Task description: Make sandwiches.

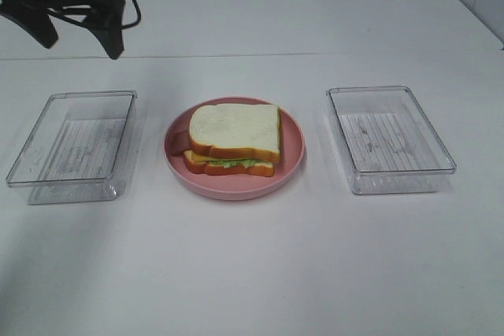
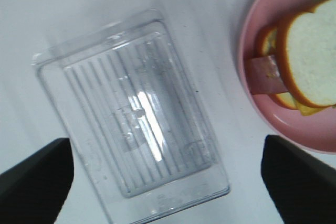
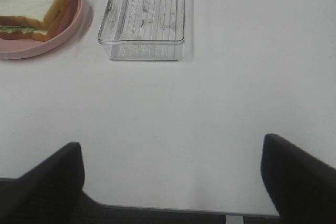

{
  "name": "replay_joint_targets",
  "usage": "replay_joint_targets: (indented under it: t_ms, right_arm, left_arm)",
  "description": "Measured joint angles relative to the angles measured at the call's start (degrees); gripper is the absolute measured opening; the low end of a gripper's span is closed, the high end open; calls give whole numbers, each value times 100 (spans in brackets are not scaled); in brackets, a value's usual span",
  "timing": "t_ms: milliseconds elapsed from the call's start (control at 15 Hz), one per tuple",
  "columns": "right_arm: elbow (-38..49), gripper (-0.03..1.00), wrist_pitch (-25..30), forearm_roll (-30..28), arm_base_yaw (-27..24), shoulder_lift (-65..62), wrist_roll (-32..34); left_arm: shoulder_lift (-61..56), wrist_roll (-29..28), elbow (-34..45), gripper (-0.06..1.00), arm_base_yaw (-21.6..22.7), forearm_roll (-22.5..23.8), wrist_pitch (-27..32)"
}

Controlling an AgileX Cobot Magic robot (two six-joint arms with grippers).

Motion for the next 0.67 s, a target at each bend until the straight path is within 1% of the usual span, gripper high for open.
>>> replay_joint_targets:
  t_ms: [67, 133, 200, 467, 667]
  right_arm:
    - [0, 88, 0, 0, 0, 0, 0]
    - [0, 88, 0, 0, 0, 0, 0]
    - [0, 88, 0, 0, 0, 0, 0]
    - [0, 88, 0, 0, 0, 0, 0]
    - [0, 88, 0, 0, 0, 0, 0]
  left_arm:
    - [-160, 17, 0, 89, 544, 40, 6]
    - [-189, 40, 0, 89, 699, 46, 6]
    - [-218, 132, 0, 89, 980, 63, 6]
    - [-407, 309, 0, 89, 1530, -172, 11]
    - [-550, 321, 34, 89, 1742, -218, 23]
